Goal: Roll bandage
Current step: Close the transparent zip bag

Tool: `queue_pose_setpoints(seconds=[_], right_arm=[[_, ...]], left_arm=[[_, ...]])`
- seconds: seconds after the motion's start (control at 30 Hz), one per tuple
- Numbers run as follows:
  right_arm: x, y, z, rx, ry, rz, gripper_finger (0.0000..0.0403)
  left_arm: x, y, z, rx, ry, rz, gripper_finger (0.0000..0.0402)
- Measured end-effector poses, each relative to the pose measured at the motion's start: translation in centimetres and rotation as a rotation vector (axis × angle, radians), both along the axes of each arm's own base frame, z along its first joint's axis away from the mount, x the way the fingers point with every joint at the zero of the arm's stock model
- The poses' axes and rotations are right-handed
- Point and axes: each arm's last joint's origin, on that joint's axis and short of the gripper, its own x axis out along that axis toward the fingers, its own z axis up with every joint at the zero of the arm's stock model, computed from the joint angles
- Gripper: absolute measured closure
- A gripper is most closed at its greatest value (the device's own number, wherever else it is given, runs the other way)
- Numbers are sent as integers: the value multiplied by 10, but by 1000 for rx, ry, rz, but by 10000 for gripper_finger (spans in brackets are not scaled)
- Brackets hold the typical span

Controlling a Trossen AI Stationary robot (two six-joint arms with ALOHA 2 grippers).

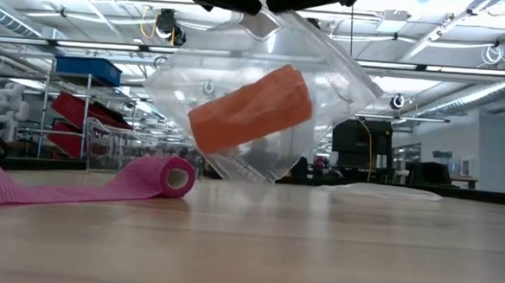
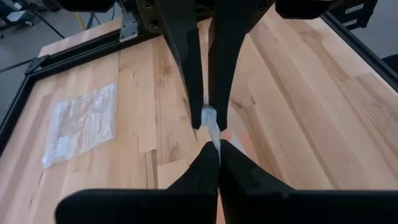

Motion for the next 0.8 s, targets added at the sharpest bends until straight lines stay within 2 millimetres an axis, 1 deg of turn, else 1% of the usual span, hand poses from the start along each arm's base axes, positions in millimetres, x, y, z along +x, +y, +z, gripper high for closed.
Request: queue_pose_setpoints(seconds=[0.27,0.4,0.5,0.8], right_arm=[[-8,4,-6,27,55,-35,402],[-13,8,-8,34,73,-47,402],[-19,11,-11,53,98,-70,402],[-36,25,-17,103,153,-102,402]], left_arm=[[-1,0,-1,18,1,31,401],[-2,3,-2,67,1,123,401],[-4,4,-1,61,1,162,401],[-9,-1,3,61,-17,174,401]])
